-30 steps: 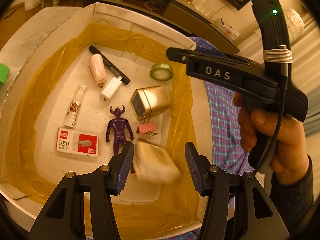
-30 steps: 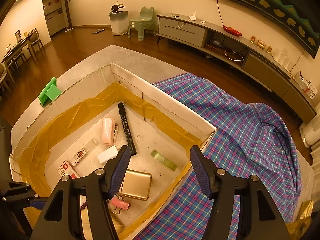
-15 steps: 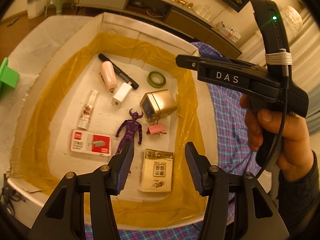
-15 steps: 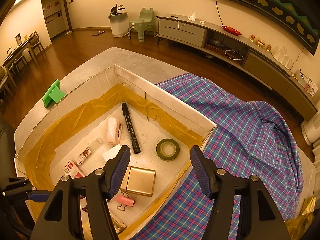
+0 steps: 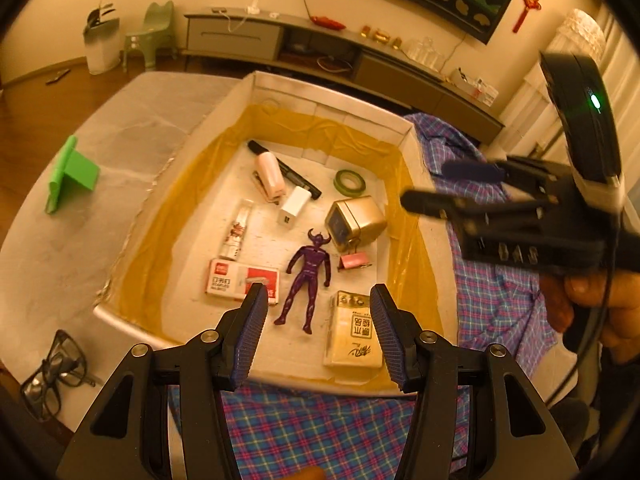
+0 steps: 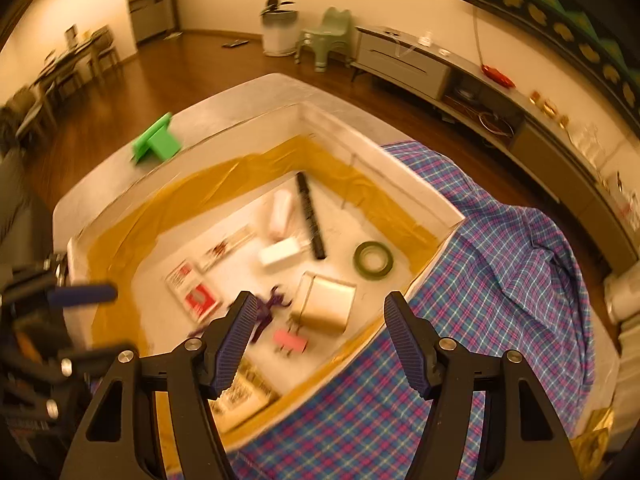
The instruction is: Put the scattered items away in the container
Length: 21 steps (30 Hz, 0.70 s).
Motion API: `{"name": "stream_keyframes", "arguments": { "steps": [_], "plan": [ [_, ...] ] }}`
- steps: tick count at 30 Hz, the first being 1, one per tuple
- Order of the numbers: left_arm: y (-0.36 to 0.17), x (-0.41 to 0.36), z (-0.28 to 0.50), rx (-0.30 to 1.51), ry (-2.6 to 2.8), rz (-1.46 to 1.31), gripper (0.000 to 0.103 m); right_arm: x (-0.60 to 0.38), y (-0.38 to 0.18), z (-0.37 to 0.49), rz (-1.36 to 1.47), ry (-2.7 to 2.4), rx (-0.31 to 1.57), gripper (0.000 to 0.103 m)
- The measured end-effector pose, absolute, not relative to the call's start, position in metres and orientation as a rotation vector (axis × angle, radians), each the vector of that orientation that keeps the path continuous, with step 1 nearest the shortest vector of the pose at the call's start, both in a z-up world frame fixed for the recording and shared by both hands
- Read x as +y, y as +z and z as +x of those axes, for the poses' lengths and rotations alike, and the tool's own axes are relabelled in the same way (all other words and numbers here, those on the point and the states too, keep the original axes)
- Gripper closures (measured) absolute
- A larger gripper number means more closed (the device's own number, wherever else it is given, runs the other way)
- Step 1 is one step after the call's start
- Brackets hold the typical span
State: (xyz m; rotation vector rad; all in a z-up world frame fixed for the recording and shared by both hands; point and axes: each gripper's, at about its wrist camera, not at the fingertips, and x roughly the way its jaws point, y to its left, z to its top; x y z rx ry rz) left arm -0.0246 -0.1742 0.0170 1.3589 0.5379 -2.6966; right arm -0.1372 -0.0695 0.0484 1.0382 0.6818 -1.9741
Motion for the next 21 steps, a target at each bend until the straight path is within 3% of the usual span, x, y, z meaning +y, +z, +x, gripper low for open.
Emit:
{"name": "stream_keyframes", "arguments": {
  "steps": [2,6,21],
  "plan": [
    [0.020,-0.172,-0.018,0.505,-2.706,1.324,0.046,-0.066,0.050,-0.125,1.025,-1.960,0.700,0.035],
    [0.029,-0.168,-0.003,0.439,-2.741,1.226,0.031,-0.060,0.052,-0.102,1.013,-1.921,0.722,0.033],
    [0.051,-0.160,0.024,0.369,-2.783,1.100,0.030,-0.046,0.051,-0.061,1.011,-1.869,0.741,0.033]
  ]
}}
